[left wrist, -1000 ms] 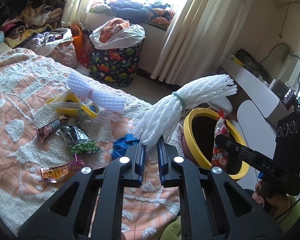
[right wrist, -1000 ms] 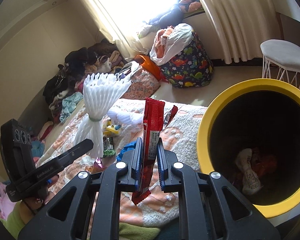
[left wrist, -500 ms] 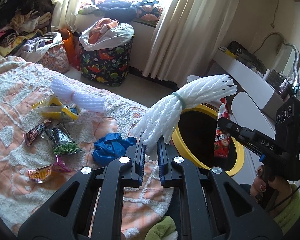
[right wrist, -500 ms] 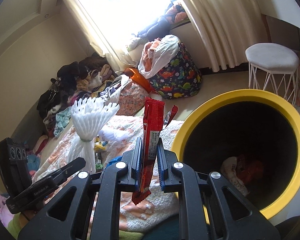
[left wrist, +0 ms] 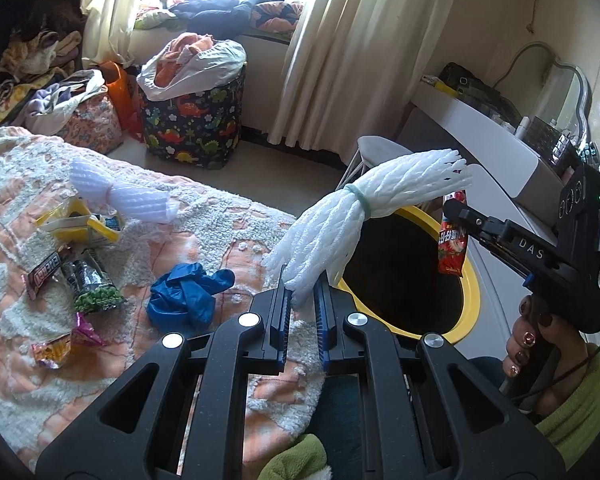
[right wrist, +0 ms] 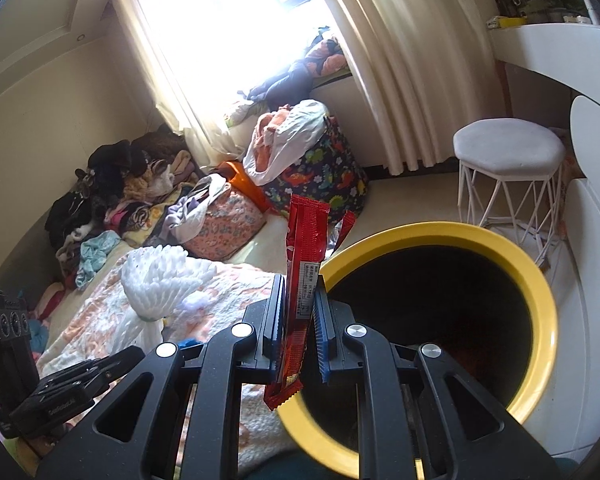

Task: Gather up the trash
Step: 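Carry the foam sleeves and red wrapper over the yellow bin with both grippers, then open both grippers to drop the foam sleeves and red wrapper into the bin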

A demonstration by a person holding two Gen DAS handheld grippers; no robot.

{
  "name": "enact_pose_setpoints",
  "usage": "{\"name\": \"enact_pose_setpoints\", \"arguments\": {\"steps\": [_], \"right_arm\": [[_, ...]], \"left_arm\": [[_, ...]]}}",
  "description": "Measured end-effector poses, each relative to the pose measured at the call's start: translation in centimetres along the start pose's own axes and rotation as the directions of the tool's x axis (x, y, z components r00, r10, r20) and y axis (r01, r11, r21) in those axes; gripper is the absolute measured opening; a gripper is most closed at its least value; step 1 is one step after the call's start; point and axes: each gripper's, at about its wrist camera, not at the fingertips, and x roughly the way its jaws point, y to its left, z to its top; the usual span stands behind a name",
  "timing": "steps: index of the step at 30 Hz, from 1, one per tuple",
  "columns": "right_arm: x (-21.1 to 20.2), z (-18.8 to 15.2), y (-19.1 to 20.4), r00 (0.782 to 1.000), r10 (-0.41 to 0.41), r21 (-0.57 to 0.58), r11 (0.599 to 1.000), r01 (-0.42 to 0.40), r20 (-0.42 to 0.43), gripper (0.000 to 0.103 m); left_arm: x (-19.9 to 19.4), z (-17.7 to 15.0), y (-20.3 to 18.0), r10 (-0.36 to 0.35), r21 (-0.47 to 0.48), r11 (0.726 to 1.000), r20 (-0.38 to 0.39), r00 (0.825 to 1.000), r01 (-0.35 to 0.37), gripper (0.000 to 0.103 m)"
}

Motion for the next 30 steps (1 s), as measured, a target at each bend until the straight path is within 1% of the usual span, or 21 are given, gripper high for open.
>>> {"name": "enact_pose_setpoints", "arguments": {"steps": [15,25,30], "right_arm": [[-0.6,0.3,-3.6,0.997,-0.078,0.049,0.996,0.077,0.026,0.014],[-0.4,0.1,-6.7,0.993,-0.120,0.110,0.987,0.117,0.017,0.014],[-0.4,0.0,-7.7,0.990,-0.138,0.138,0.981,0.135,0.013,0.014]], "left_arm": [[2.9,-0.3,-4.3,-0.023,0.095,0.995,-0.059,0.998,0.029,0.007],[5.9,-0.7,-7.0,-0.004,0.146,0.989,-0.123,0.992,0.022,0.007],[7.7,-0.7,-8.2,0.027,0.184,0.983,-0.152,0.988,0.001,0.007]]}}
